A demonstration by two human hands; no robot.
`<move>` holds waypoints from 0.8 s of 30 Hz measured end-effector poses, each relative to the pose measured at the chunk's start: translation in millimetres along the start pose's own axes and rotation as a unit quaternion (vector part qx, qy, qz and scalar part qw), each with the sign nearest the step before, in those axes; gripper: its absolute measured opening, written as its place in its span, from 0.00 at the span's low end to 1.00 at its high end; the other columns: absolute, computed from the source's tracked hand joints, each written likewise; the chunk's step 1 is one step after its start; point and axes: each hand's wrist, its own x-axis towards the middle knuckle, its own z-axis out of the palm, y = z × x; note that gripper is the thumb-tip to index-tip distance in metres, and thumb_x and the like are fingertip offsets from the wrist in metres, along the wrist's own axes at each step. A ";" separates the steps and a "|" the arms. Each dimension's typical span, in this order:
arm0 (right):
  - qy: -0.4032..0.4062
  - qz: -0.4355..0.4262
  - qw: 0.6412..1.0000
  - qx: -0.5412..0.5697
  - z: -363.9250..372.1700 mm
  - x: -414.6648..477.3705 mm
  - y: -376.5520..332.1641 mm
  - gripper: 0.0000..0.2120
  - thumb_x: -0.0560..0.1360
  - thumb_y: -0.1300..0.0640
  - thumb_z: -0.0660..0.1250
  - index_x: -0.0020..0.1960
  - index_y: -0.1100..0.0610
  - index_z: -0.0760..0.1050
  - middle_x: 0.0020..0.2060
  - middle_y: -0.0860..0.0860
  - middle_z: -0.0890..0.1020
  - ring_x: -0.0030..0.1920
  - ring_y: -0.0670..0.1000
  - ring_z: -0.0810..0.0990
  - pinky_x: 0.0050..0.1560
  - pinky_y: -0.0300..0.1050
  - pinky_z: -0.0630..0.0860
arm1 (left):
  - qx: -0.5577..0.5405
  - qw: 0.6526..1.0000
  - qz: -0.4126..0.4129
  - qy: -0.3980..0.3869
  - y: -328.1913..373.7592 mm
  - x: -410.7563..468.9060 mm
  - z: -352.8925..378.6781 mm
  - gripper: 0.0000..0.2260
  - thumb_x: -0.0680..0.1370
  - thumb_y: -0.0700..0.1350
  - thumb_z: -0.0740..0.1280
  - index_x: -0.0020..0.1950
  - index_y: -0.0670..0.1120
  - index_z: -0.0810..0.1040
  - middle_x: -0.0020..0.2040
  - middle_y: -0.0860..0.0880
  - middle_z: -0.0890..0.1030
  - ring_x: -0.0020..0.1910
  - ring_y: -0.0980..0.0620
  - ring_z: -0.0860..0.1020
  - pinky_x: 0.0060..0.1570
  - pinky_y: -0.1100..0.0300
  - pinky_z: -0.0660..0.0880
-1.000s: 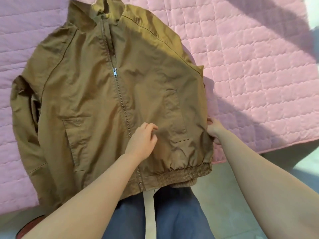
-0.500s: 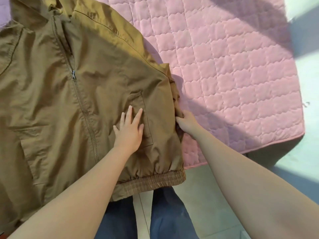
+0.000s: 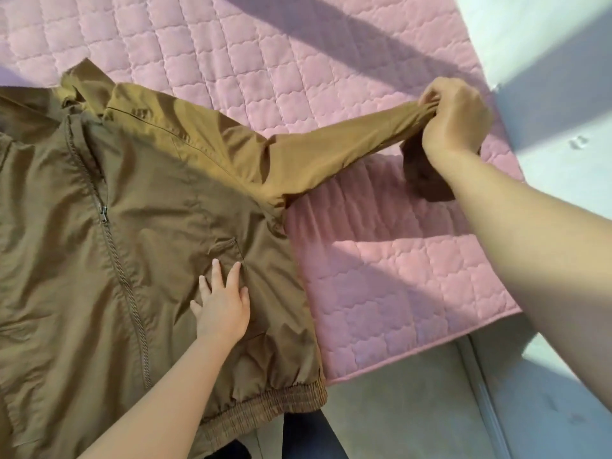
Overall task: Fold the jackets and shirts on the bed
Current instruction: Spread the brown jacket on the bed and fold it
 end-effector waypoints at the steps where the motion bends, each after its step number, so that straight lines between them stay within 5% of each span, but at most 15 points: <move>1: 0.042 -0.011 0.999 -0.004 -3.8 12.4 7.3 0.13 0.73 0.62 0.56 0.49 0.53 0.78 0.51 0.54 0.80 0.55 0.60 0.75 0.53 0.51 0.68 | 0.005 1.000 -0.003 0.020 3.4 2.0 0.0 0.22 0.82 0.52 0.55 0.77 0.55 0.56 0.79 0.47 0.48 0.77 0.40 0.51 0.69 0.37 0.58; 3: 0.072 -0.024 0.997 -0.029 0.1 23.1 22.9 0.11 0.75 0.58 0.56 0.47 0.53 0.77 0.49 0.53 0.80 0.55 0.57 0.73 0.55 0.50 0.62 | 0.013 0.998 -0.001 0.069 8.3 5.3 0.0 0.20 0.80 0.50 0.61 0.72 0.51 0.64 0.76 0.43 0.58 0.73 0.40 0.59 0.67 0.39 0.62; 6: -0.030 -0.016 0.996 -0.085 28.6 10.9 53.2 0.10 0.74 0.64 0.60 0.46 0.52 0.76 0.51 0.55 0.77 0.59 0.59 0.70 0.58 0.53 0.61 | 0.014 0.990 0.048 0.134 14.3 18.5 -4.4 0.18 0.76 0.45 0.68 0.64 0.44 0.73 0.68 0.41 0.69 0.67 0.38 0.68 0.62 0.41 0.68; 9: -0.260 0.116 0.955 -0.088 60.1 -11.0 86.2 0.19 0.73 0.67 0.61 0.55 0.47 0.77 0.61 0.56 0.70 0.64 0.60 0.67 0.66 0.55 0.66 | 0.008 0.977 0.111 0.179 25.6 41.3 -19.7 0.19 0.76 0.42 0.67 0.67 0.43 0.72 0.69 0.41 0.69 0.68 0.39 0.69 0.63 0.43 0.68; 12: -0.258 0.286 0.919 0.087 78.3 -12.6 97.6 0.20 0.73 0.63 0.60 0.62 0.52 0.75 0.66 0.57 0.67 0.63 0.61 0.72 0.67 0.54 0.69 | 0.007 0.972 0.154 0.175 44.4 68.6 -41.3 0.22 0.81 0.46 0.60 0.75 0.47 0.64 0.77 0.45 0.60 0.76 0.44 0.59 0.71 0.45 0.60; 13: -0.198 0.381 0.884 0.186 80.3 -7.3 98.1 0.21 0.71 0.61 0.63 0.63 0.54 0.74 0.65 0.57 0.69 0.60 0.60 0.75 0.64 0.54 0.72 | 0.014 0.971 0.167 0.168 51.7 80.3 -48.0 0.21 0.82 0.48 0.58 0.75 0.48 0.64 0.78 0.47 0.57 0.77 0.46 0.56 0.72 0.47 0.57; 15: -0.107 0.534 0.740 0.395 79.4 0.6 96.1 0.25 0.68 0.53 0.70 0.62 0.57 0.70 0.59 0.54 0.73 0.53 0.57 0.78 0.53 0.50 0.77 | 0.022 0.969 0.182 0.167 59.7 98.9 -61.8 0.19 0.82 0.51 0.58 0.71 0.47 0.70 0.78 0.48 0.58 0.77 0.47 0.57 0.73 0.48 0.56; 17: -0.112 0.557 0.640 0.517 80.6 9.7 100.1 0.29 0.72 0.46 0.70 0.68 0.55 0.68 0.62 0.51 0.76 0.58 0.54 0.78 0.49 0.45 0.77 | -0.009 0.959 0.198 0.202 68.7 115.5 -72.0 0.15 0.80 0.50 0.62 0.61 0.43 0.76 0.74 0.45 0.67 0.71 0.44 0.68 0.69 0.46 0.64; 19: -0.125 0.558 0.599 0.560 79.9 17.9 107.3 0.27 0.72 0.43 0.70 0.67 0.51 0.72 0.58 0.49 0.80 0.55 0.51 0.80 0.47 0.43 0.77 | -0.043 0.945 0.217 0.240 79.1 128.5 -74.8 0.15 0.77 0.48 0.66 0.60 0.41 0.76 0.70 0.43 0.72 0.68 0.41 0.71 0.64 0.45 0.69; 21: -0.147 0.546 0.566 0.600 79.0 27.6 114.8 0.23 0.69 0.42 0.73 0.61 0.50 0.77 0.50 0.49 0.84 0.49 0.52 0.83 0.46 0.45 0.80 | -0.029 0.951 0.225 0.210 91.3 136.8 -73.5 0.22 0.77 0.50 0.67 0.69 0.45 0.71 0.75 0.43 0.65 0.75 0.40 0.62 0.69 0.45 0.63; 24: -0.197 0.498 0.583 0.611 74.9 43.7 114.5 0.15 0.73 0.45 0.71 0.54 0.52 0.81 0.46 0.52 0.86 0.47 0.53 0.85 0.51 0.52 0.80 | 0.048 0.970 0.209 0.118 110.0 150.5 -69.7 0.30 0.78 0.60 0.62 0.78 0.57 0.55 0.80 0.50 0.47 0.78 0.44 0.46 0.74 0.45 0.49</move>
